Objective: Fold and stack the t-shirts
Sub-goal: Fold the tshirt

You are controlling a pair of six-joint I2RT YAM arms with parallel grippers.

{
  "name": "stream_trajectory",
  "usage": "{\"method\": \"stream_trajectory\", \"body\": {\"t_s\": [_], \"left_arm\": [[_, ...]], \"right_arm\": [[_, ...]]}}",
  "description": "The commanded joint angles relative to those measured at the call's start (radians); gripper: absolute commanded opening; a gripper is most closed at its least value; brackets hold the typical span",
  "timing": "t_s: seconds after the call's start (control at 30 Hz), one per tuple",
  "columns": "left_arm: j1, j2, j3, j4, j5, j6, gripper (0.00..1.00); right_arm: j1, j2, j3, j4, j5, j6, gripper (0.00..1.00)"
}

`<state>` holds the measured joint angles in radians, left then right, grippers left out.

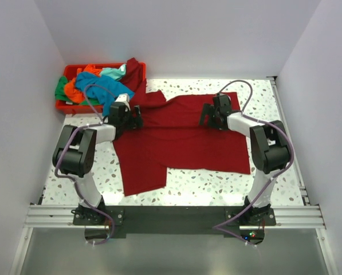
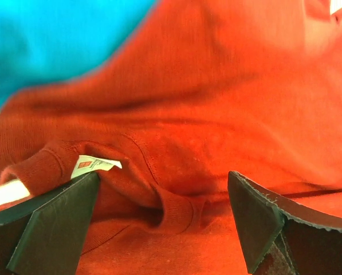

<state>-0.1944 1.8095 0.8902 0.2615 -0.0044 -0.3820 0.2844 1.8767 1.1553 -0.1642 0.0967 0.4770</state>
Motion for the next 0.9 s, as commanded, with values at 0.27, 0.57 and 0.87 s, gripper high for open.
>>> {"method": "stream_trajectory", "body": {"t_s": [0.27,0.57,0.87], "left_arm": [[0.036,0.106,0.163,-0.074,-0.028,0.048,1.00],[0.026,-0.030,0.101,-0.113,-0.077,0.038,1.00],[-0.060,-0.239,-0.103,-0.131,-0.157,0.003,1.00]], "right_arm": [[-0.028,0.142,0.204,-0.070,-0.037,-0.021,0.99],[-0.027,0.021,0.213,-0.098,-0.087,-0.049,0.98],[0.001,-0.186,0.009,-0.060,-0.127,-0.040,0.98]]}}
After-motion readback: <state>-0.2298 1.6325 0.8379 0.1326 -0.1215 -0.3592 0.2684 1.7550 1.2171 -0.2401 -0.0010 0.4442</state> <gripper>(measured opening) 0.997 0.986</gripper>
